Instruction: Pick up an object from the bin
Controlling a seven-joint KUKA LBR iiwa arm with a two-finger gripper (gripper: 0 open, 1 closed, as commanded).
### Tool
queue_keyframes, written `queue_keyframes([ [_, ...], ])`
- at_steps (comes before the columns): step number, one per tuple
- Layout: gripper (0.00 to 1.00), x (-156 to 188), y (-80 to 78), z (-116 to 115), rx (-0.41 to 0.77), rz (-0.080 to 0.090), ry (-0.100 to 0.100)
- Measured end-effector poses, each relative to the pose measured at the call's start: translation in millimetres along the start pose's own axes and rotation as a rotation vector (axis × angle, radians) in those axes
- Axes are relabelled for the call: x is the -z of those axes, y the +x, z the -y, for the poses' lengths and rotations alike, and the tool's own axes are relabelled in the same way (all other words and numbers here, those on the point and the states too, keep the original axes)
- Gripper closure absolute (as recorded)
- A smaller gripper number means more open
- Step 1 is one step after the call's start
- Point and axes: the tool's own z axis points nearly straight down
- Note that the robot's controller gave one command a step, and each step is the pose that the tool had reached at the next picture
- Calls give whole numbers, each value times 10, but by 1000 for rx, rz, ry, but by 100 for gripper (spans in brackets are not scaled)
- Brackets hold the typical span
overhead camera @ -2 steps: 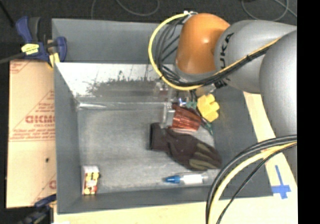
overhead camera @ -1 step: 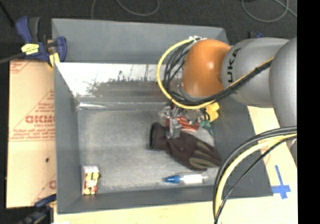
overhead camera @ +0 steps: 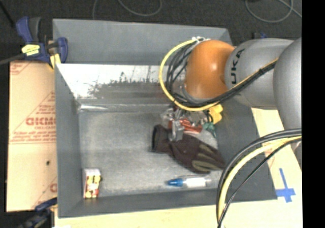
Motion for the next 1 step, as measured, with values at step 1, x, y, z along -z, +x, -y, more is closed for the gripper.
queue_keyframes([
  [1, 100, 409, -25, -3, 7, -6, -2],
])
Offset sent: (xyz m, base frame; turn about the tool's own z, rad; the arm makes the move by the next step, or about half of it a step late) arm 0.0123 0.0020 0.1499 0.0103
